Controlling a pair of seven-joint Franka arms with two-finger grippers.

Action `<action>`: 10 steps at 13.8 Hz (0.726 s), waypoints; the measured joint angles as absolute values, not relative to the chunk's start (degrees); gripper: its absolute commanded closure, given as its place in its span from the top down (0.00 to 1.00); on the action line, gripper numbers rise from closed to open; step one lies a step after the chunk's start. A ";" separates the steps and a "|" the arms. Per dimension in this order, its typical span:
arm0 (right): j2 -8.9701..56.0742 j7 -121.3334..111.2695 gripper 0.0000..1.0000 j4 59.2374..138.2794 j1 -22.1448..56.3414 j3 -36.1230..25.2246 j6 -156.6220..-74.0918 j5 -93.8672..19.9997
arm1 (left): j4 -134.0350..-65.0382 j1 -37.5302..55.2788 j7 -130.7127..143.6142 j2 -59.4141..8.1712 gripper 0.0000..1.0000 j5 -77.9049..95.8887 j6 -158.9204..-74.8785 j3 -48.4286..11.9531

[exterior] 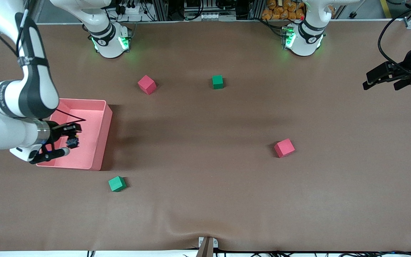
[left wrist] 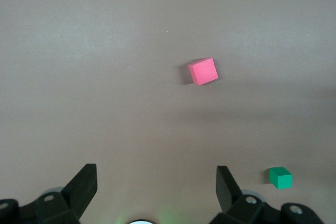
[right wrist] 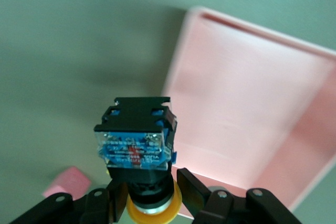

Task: Place and upright button with both arms
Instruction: 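Lift the button out of the pink bin with the right gripper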

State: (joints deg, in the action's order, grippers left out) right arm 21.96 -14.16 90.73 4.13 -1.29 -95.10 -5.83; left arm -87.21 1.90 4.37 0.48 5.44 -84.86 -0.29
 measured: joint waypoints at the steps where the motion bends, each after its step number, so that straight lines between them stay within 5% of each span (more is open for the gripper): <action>1: 21.97 -13.91 0.00 90.29 5.91 -1.27 -95.19 -8.12 | -87.22 1.79 4.37 0.48 1.00 5.44 -84.86 -0.29; 10: 27.07 14.36 0.00 90.15 28.14 -1.16 -106.23 -12.61 | -87.63 -0.31 4.29 -0.41 1.00 5.44 -84.86 -0.25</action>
State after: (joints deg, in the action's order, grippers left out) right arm 27.07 14.36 90.15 28.14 -1.16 -106.23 -12.61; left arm -87.63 -0.31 4.29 -0.41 5.44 -84.86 -0.25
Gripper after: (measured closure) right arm 0.573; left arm 0.000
